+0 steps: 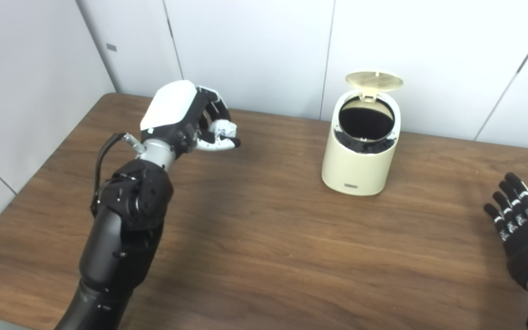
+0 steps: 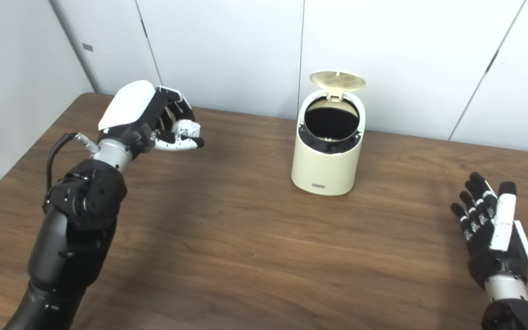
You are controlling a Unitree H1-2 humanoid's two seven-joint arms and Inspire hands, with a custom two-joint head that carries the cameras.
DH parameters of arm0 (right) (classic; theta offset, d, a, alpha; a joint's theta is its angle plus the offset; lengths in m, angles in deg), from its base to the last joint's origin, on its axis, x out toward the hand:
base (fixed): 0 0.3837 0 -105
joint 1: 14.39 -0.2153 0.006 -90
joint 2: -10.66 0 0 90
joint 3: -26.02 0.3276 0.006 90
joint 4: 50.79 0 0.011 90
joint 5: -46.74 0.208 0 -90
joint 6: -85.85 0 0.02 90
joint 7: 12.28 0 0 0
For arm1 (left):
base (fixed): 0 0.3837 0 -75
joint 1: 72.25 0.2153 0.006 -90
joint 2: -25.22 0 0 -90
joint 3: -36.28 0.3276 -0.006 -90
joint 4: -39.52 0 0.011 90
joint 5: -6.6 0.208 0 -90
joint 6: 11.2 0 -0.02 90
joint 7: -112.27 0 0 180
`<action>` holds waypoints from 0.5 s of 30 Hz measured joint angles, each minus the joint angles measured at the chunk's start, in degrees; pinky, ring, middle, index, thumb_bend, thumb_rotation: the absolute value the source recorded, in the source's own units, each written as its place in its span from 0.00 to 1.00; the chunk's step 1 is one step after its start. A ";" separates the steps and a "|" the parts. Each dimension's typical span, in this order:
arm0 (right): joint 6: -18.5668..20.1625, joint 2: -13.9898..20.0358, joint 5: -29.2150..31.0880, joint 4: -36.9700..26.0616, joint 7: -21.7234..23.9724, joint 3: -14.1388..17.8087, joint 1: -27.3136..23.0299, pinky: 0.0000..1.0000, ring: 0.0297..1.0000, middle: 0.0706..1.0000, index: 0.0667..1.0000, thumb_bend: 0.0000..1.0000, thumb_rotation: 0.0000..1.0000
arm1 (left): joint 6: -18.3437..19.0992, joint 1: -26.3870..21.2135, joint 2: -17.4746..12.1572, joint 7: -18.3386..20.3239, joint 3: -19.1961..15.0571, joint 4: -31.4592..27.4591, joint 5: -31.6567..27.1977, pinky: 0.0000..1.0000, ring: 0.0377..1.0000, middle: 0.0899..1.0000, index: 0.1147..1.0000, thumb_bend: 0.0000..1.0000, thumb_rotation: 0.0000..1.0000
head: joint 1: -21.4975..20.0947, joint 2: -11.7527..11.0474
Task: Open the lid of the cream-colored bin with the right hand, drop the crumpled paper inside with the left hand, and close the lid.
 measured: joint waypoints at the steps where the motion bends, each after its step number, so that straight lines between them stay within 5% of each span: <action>1: -0.14 -0.01 -0.05 0.04 0.09 -0.15 0.00 0.92 0.95 0.94 0.89 0.65 1.00 | 0.01 -0.52 0.60 -0.03 0.09 0.48 -0.01 0.35 0.37 0.43 0.42 0.47 0.00 | -0.26 0.00; 15: -4.40 -0.42 -0.87 2.90 0.60 -0.98 -0.05 0.90 0.94 0.93 0.87 0.66 1.00 | -0.30 -5.58 3.39 -1.22 3.78 2.20 -0.19 0.37 0.36 0.44 0.44 0.47 0.00 | -6.32 -1.40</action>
